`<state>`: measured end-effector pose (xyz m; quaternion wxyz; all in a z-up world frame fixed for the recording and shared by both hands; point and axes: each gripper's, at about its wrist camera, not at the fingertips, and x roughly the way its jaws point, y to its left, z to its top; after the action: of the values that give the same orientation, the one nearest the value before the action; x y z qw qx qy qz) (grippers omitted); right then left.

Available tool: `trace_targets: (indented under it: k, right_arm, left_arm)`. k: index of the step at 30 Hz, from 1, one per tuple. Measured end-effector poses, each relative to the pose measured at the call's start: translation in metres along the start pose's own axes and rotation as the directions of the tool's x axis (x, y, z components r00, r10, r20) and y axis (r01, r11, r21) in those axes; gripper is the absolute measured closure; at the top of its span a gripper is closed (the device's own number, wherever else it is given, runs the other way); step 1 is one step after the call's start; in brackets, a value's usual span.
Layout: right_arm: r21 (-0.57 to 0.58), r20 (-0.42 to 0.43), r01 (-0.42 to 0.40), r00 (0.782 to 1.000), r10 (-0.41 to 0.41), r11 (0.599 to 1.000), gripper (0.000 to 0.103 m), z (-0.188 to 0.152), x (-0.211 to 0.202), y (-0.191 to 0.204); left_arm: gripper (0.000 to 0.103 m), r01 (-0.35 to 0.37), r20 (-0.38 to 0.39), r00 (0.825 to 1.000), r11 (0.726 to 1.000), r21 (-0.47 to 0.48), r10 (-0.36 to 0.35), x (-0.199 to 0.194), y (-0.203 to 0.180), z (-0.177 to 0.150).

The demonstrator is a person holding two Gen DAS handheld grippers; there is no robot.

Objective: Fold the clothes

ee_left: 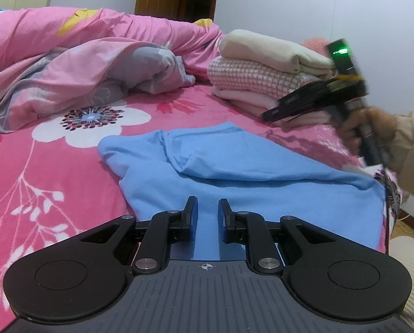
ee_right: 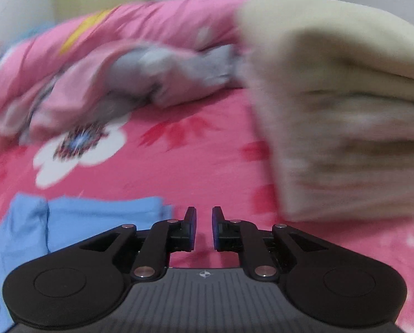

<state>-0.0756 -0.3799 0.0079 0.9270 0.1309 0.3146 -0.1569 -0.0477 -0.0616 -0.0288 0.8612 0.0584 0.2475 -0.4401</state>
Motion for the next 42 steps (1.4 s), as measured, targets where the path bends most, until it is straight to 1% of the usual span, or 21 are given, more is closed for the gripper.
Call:
trace_targets:
  k: [3, 4, 6, 9, 10, 11, 12, 15, 16, 19, 21, 23, 25, 28, 31, 35, 39, 41, 42]
  right_arm:
    - [0.078, 0.019, -0.058, 0.998, 0.057, 0.995, 0.091, -0.002, -0.033, -0.024]
    - [0.093, 0.019, -0.106, 0.994, 0.104, 0.99, 0.091, -0.006, -0.041, -0.026]
    - [0.097, 0.013, -0.204, 0.979, 0.204, 0.974, 0.091, -0.018, -0.054, -0.025]
    - [0.05, -0.024, -0.325, 0.945, 0.327, 0.944, 0.091, -0.041, -0.06, -0.007]
    - [0.036, -0.052, -0.332, 0.941, 0.333, 0.943, 0.091, -0.05, -0.056, -0.002]
    - [0.018, -0.087, -0.279, 0.956, 0.279, 0.96, 0.091, -0.055, -0.049, 0.001]
    - [0.005, -0.116, -0.229, 0.967, 0.228, 0.973, 0.091, -0.059, -0.043, 0.003]
    - [0.077, -0.115, -0.146, 0.981, 0.154, 0.986, 0.089, -0.055, -0.042, -0.005]
    - [0.044, -0.097, -0.128, 0.987, 0.132, 0.991, 0.089, -0.051, -0.047, 0.002]
    - [-0.096, -0.055, -0.187, 0.982, 0.182, 0.978, 0.088, -0.041, -0.064, 0.038]
    - [-0.19, -0.065, -0.271, 0.963, 0.263, 0.944, 0.088, -0.041, -0.068, 0.068]
    - [-0.288, -0.086, -0.341, 0.94, 0.331, 0.895, 0.087, -0.043, -0.071, 0.1]
    - [-0.333, -0.118, -0.388, 0.922, 0.37, 0.859, 0.08, -0.044, -0.065, 0.122]
    - [-0.352, -0.171, -0.422, 0.907, 0.386, 0.836, 0.078, -0.042, -0.046, 0.148]
    - [-0.387, -0.199, -0.424, 0.906, 0.374, 0.819, 0.078, -0.045, -0.042, 0.156]
    - [-0.416, -0.232, -0.426, 0.904, 0.359, 0.803, 0.077, -0.049, -0.031, 0.164]
    - [-0.443, -0.23, -0.41, 0.912, 0.341, 0.797, 0.078, -0.054, -0.024, 0.165]
    - [-0.449, -0.221, -0.4, 0.916, 0.334, 0.799, 0.085, -0.055, -0.024, 0.164]
    - [-0.444, -0.211, -0.394, 0.919, 0.334, 0.805, 0.096, -0.054, -0.025, 0.162]
  left_arm:
    - [0.087, 0.0, 0.0, 1.0, 1.0, -0.003, 0.0, 0.0, 0.0, 0.0]
    - [0.087, 0.0, 0.0, 1.0, 1.0, -0.004, 0.0, 0.0, 0.0, 0.0]
    - [0.087, 0.0, 0.0, 1.0, 1.0, -0.005, 0.0, 0.001, 0.0, -0.001]
    - [0.086, 0.0, 0.0, 1.0, 1.0, -0.008, 0.0, 0.001, 0.001, -0.001]
    - [0.086, 0.001, 0.0, 1.0, 1.0, -0.009, -0.001, 0.001, 0.001, -0.001]
    - [0.086, 0.001, 0.0, 1.0, 1.0, -0.01, -0.001, 0.001, 0.001, -0.001]
    - [0.086, 0.001, 0.001, 1.0, 1.0, -0.011, -0.001, 0.001, 0.001, -0.001]
    - [0.085, 0.002, 0.004, 1.0, 1.0, -0.015, -0.002, 0.001, 0.001, -0.002]
    - [0.085, 0.003, 0.005, 1.0, 1.0, -0.016, -0.003, 0.001, 0.002, -0.003]
    - [0.085, 0.007, 0.006, 1.0, 1.0, -0.021, -0.007, 0.002, 0.003, -0.003]
    - [0.085, 0.012, 0.006, 1.0, 0.999, -0.03, -0.011, 0.002, 0.004, -0.003]
    - [0.084, 0.016, 0.007, 1.0, 0.999, -0.039, -0.016, 0.002, 0.006, -0.003]
    - [0.084, 0.023, 0.008, 1.0, 0.999, -0.049, -0.022, 0.002, 0.007, -0.004]
    - [0.084, 0.032, 0.009, 0.999, 0.997, -0.064, -0.032, 0.002, 0.009, -0.004]
    - [0.083, 0.042, 0.01, 0.999, 0.996, -0.079, -0.041, 0.002, 0.011, -0.005]
    - [0.083, 0.039, 0.011, 0.999, 0.997, -0.073, -0.038, 0.002, 0.01, -0.005]
    - [0.083, 0.037, 0.011, 0.999, 0.997, -0.07, -0.036, 0.002, 0.01, -0.006]
    - [0.083, 0.037, 0.011, 0.999, 0.997, -0.07, -0.037, 0.002, 0.01, -0.006]
    - [0.083, 0.037, 0.011, 0.999, 0.997, -0.07, -0.037, 0.002, 0.01, -0.006]
